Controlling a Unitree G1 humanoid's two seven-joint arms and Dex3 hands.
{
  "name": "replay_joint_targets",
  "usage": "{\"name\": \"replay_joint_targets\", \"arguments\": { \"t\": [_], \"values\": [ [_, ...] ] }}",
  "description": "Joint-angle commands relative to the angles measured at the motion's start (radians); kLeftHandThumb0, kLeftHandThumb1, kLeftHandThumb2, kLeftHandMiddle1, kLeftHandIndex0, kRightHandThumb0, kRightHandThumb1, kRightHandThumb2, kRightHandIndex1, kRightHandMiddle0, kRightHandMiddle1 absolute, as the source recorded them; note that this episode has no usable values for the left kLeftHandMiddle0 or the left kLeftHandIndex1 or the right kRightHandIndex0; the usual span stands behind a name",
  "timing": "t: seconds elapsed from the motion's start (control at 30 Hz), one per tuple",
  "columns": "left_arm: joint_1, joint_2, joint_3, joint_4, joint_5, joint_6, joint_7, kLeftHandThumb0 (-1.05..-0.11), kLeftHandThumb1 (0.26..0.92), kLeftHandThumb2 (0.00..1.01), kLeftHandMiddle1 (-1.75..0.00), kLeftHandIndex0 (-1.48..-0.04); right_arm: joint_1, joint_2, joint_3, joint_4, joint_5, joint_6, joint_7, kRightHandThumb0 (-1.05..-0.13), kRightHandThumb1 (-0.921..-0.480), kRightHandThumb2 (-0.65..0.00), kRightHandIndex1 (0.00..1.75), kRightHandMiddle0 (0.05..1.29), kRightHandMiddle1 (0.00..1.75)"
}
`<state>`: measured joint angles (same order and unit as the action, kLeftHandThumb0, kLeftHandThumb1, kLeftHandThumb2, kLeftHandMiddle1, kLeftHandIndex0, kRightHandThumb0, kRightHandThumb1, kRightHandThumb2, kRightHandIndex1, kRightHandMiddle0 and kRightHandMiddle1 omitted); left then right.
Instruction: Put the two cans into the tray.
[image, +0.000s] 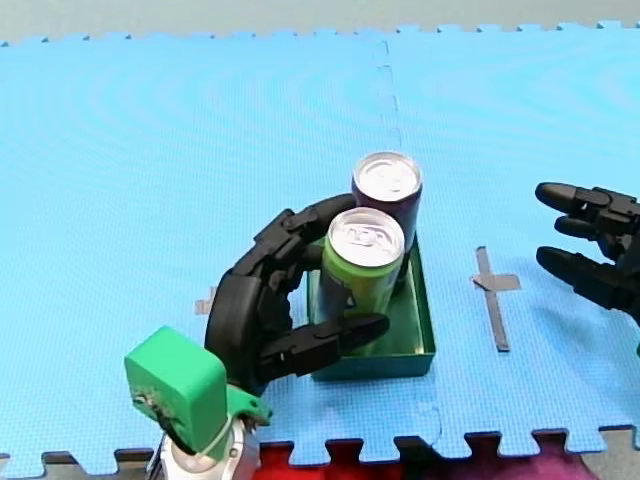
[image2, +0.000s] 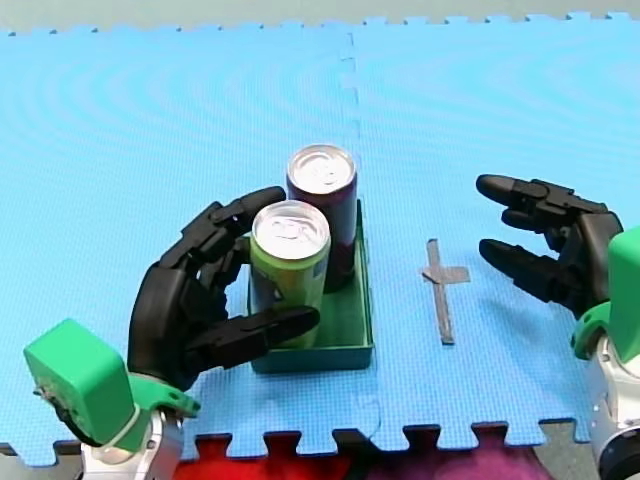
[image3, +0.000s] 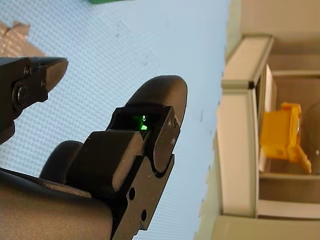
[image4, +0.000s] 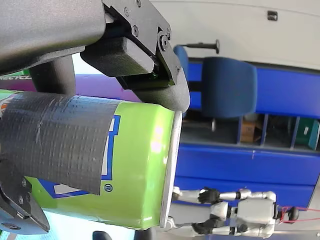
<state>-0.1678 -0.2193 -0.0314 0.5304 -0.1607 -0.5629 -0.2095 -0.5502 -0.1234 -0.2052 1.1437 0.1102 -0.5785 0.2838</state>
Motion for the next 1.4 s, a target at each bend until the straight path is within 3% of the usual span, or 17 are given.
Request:
{"name": "replay_joint_targets", "arguments": {
  "t": [0.0, 1.37],
  "values": [
    [-0.001, -0.008, 0.001, -0.008, -0.003, -0.012, -0.002, -0.253, 0.815, 0.0, -1.75, -0.54, 0.002, -0.004, -0.001, -0.005, 0.002, 0.0, -0.003, -0.607, -0.838, 0.0, 1.4, 1.08, 0.0],
    [0.0, 0.0, 0.017, 0.019, -0.012, -0.014, -0.022, -0.255, 0.817, 0.0, -1.75, -0.54, 0.001, -0.006, -0.001, 0.001, 0.002, -0.008, -0.001, -0.6, -0.84, 0.0, 1.41, 1.08, 0.0]
  ]
}}
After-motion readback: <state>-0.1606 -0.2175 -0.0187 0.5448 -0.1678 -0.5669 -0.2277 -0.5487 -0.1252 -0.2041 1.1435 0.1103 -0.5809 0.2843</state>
